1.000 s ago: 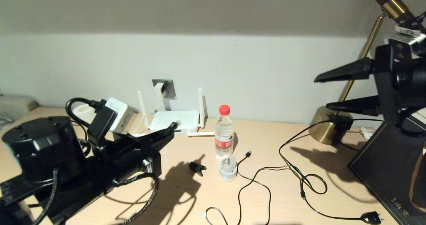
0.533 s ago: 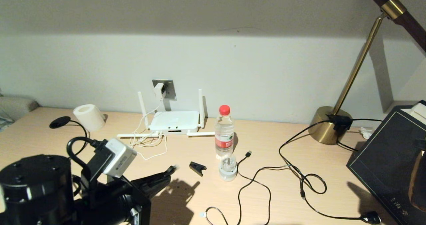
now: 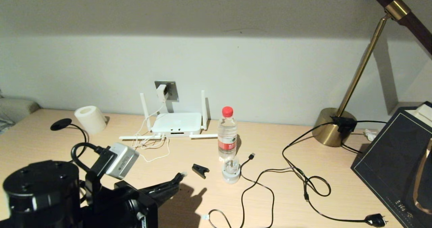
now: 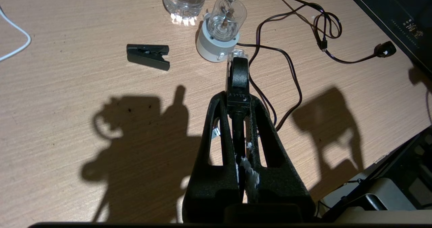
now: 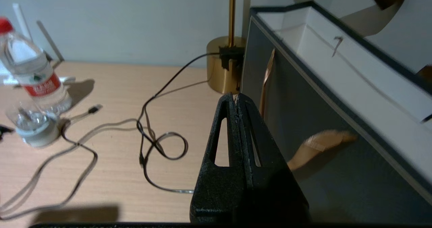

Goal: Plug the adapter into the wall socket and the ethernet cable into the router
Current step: Align cable and router interface

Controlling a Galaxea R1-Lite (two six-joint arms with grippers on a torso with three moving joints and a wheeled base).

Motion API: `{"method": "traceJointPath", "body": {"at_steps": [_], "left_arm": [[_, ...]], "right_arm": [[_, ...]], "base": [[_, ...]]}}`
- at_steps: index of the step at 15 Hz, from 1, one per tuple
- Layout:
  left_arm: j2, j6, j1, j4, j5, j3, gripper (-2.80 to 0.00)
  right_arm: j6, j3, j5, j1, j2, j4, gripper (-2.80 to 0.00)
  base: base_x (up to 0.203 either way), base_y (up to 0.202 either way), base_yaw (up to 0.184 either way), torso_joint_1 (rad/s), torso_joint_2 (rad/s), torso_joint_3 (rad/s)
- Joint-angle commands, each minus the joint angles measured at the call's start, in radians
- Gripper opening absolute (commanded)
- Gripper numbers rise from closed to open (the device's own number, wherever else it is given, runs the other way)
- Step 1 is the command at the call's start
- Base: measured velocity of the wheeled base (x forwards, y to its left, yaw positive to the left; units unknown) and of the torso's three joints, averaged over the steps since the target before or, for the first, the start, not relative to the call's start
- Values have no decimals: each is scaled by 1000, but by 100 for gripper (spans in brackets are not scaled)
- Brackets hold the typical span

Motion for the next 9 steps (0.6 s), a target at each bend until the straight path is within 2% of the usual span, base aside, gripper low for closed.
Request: {"method": "traceJointPath", "body": {"at_steps": [1,3,4,6,8,9], "left_arm": [[4,-4,-6,5,53,8,-280],[27,-10,-44,6,223,7,-280],[47,-15,-59,2,270,3,-280],[44,-20,-63,-3,284,3,-280],[41,-53,-69,-5,287,3,-280],[34,-60,-83,-5,289,7,-280]], "right_arm": [[-11,123,5,-7,-62,-138,-280],[-36,223,49,-4,-63,-225,-280],[-50,272,71,-3,-63,-229,-280],[-84,377,95,-3,-63,-207,-280],[-17,379,173,-3,-63,-97,-280],[3,376,177,-4,-63,-38,-280]], "base": [[0,0,0,0,0,0],[0,0,0,0,0,0],[0,0,0,0,0,0],[0,0,0,0,0,0],[0,0,0,0,0,0],[0,0,0,0,0,0]]}}
